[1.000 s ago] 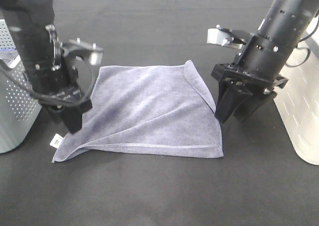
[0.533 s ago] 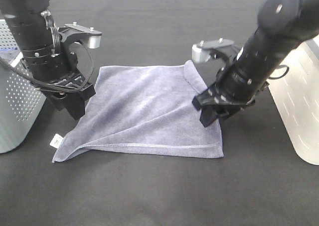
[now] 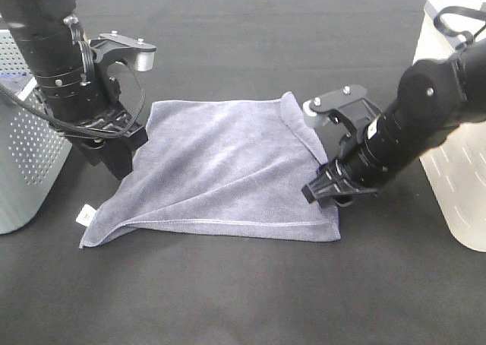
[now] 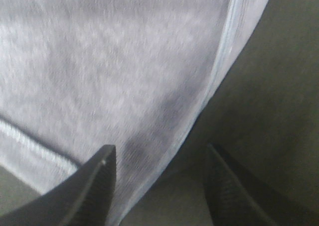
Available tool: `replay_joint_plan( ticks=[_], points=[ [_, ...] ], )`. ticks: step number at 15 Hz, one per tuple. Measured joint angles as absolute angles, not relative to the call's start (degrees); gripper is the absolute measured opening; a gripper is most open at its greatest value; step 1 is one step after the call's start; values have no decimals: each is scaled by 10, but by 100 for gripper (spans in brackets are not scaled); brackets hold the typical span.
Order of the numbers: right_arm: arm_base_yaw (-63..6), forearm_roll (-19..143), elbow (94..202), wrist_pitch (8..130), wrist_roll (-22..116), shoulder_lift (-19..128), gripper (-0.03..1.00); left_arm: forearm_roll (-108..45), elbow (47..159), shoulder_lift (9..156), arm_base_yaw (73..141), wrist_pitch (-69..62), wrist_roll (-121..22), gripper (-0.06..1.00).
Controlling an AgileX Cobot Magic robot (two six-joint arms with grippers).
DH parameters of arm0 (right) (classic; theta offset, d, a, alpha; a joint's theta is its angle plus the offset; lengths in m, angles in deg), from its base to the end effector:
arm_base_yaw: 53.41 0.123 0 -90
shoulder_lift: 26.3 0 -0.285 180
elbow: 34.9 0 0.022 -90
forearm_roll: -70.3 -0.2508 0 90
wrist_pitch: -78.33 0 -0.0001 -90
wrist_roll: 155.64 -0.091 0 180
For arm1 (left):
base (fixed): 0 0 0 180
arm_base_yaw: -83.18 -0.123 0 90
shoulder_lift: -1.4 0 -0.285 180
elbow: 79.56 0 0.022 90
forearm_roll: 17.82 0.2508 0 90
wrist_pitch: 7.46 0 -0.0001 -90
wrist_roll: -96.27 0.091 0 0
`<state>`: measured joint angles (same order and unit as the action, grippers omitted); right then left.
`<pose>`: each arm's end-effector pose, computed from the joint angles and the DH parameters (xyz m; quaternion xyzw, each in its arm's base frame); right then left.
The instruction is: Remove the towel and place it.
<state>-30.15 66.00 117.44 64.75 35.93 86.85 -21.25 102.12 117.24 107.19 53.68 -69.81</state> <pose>0.2997 0.1306 0.1225 -0.2596 0.9398 0.0391 0.2186 0.3356 -0.1547 0.2064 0.3119 0.9488 -0.0303 0.0385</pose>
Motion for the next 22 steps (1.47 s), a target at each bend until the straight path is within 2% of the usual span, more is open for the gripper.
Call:
replay_joint_plan(
  ticks=[5,11,15,20,22],
  points=[
    [-299,663,1157,637,359,879,52,-214,1021,1172,1072,536,-699,47],
    [-299,662,1119,594,359,836,48,-214,1021,1172,1072,524,-698,46],
    [-297,639,1115,601,402,834,48,-218,1021,1172,1072,522,-698,46],
    [-205,564,1115,610,564,834,47,-218,1021,1172,1072,522,-699,47],
    [-202,559,1115,616,575,834,47,-219,1021,1172,1072,522,-699,47]
  ],
)
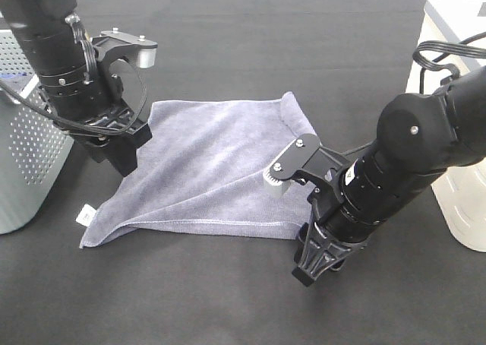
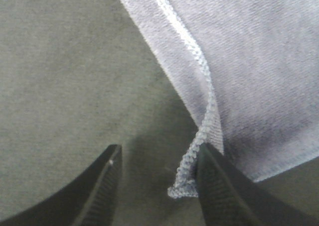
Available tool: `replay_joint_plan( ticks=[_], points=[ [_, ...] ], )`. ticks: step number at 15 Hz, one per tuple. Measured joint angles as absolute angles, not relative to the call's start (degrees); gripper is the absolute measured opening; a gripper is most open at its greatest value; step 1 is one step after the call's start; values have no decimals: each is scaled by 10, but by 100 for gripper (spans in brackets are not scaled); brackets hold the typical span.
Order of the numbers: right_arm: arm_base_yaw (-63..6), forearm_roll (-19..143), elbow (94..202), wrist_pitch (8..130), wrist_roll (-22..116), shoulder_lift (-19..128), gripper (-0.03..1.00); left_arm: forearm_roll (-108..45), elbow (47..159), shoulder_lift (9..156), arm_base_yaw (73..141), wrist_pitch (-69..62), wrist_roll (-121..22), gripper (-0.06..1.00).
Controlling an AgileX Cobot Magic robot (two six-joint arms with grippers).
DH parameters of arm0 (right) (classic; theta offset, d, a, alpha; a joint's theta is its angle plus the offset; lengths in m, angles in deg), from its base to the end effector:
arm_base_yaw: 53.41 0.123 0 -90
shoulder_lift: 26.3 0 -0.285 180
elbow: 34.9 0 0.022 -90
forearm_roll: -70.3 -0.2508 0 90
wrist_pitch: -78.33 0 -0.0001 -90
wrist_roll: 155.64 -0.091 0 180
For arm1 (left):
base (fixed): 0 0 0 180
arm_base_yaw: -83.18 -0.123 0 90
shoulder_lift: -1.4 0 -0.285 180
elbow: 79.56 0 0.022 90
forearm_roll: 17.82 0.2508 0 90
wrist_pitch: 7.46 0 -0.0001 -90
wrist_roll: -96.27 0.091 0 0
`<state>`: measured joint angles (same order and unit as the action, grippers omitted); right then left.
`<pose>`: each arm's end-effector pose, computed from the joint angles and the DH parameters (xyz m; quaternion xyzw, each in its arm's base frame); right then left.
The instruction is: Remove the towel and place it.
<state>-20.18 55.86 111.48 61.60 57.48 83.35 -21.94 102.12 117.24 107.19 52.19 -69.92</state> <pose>0.2433 0.1672 0.1185 -0.4407 0.8792 0.0567 0.1722 0.3374 -0.1565 0.2066 0.3078 0.9494 -0.0366 0.0509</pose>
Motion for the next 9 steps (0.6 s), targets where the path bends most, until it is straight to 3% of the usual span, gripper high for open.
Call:
replay_joint_plan(
  ticks=[9],
  points=[
    [-202,570,1115,661,575,858,47,-234,1021,1172,1072,522,-703,47]
  ],
)
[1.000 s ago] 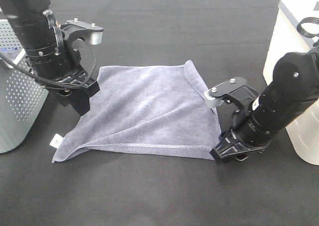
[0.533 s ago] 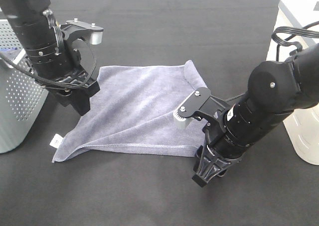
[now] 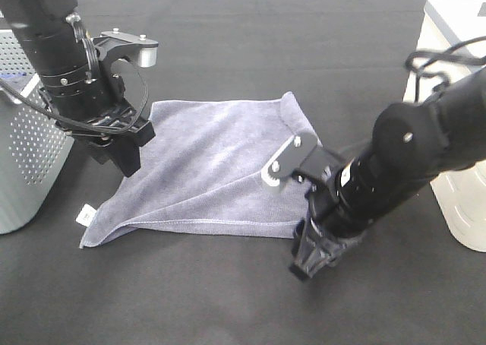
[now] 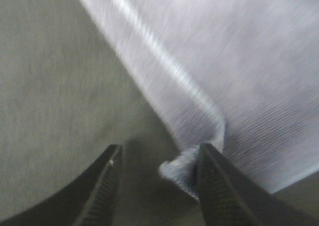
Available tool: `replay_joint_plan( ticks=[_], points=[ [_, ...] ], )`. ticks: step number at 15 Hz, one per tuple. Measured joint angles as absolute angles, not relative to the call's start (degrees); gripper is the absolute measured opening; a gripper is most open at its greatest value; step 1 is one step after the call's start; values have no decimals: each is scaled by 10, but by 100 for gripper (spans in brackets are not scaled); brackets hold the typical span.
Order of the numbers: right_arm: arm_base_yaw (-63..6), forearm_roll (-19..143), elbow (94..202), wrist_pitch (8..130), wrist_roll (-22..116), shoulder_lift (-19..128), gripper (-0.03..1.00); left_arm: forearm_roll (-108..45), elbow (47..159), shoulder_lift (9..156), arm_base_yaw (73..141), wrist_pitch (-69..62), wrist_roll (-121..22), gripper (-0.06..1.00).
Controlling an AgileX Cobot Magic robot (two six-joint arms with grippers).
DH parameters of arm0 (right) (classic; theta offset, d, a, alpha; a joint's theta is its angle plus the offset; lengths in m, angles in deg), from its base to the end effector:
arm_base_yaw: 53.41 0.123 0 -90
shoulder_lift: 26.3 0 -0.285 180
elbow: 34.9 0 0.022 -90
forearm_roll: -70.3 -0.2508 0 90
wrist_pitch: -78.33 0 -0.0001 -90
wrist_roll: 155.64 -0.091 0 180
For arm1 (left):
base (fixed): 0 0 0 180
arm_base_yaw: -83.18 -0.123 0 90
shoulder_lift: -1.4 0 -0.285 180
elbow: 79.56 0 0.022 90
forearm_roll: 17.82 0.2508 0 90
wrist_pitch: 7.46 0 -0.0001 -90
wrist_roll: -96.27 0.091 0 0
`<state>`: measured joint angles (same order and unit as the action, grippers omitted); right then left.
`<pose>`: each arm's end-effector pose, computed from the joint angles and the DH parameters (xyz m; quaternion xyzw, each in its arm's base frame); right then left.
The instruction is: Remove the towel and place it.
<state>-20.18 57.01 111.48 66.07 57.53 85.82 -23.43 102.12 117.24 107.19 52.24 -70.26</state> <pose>0.2494 0.1687 0.1080 -0.4449 0.8741 0.0458 0.1895 0.3365 -0.1583 0.2068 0.2992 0.9517 -0.0482 0.0493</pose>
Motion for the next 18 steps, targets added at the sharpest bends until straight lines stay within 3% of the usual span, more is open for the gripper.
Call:
replay_joint_plan(
  ticks=[2,6,8,18],
  points=[
    [-202,570,1115,649,575,870,45,-243,1021,1172,1072,524,-703,47],
    [-202,570,1115,644,570,870,17,-243,1021,1172,1072,527,-704,46],
    [-202,571,1115,619,570,868,9,-245,1021,1172,1072,528,-704,46],
    [-202,645,1115,435,543,813,5,-247,1021,1172,1072,528,-704,46]
  ],
)
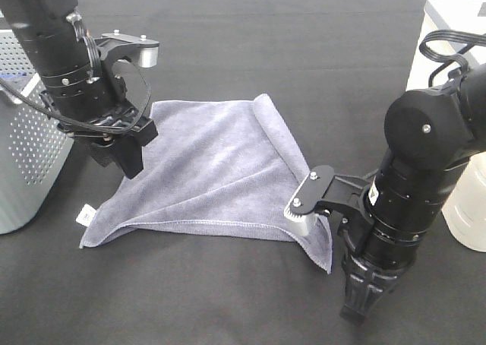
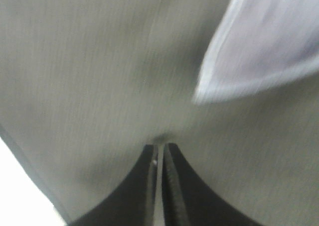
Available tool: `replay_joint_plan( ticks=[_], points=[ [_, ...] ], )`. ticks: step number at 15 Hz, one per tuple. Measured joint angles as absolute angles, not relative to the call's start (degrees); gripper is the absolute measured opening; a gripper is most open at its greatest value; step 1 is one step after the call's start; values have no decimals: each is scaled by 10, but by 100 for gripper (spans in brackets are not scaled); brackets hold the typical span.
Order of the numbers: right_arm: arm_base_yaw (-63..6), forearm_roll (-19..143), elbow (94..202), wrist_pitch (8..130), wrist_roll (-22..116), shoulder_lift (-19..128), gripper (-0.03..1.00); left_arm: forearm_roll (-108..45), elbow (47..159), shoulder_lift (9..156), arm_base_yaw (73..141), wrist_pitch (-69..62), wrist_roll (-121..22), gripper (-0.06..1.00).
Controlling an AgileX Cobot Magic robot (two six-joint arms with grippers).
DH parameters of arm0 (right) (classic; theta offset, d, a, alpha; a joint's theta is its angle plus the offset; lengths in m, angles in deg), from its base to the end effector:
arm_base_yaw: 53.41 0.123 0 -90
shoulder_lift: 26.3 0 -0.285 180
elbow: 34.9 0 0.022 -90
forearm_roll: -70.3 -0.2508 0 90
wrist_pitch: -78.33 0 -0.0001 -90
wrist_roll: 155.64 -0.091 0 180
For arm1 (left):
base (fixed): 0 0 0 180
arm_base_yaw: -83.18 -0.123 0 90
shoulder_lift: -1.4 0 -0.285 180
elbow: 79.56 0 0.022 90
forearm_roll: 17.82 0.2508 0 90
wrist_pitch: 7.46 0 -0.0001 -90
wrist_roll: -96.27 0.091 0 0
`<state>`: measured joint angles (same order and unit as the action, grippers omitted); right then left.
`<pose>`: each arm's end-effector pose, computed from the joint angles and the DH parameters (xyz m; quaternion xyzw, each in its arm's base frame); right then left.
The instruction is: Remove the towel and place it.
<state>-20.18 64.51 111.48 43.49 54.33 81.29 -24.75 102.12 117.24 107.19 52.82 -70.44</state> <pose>0.2203 0.1506 0.1223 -0.4886 0.8713 0.0312 0.0335 0.3350 -0.1597 0.2069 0.2929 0.9534 -0.0582 0.0432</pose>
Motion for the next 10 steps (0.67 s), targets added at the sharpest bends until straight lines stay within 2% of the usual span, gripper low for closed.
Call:
replay_joint_plan(
  ticks=[5,10],
  points=[
    [-202,618,1124,580,528,799,6,-248,1021,1172,1072,523,-705,46],
    [-202,618,1152,677,526,866,6,-248,1021,1172,1072,522,-722,46]
  ],
)
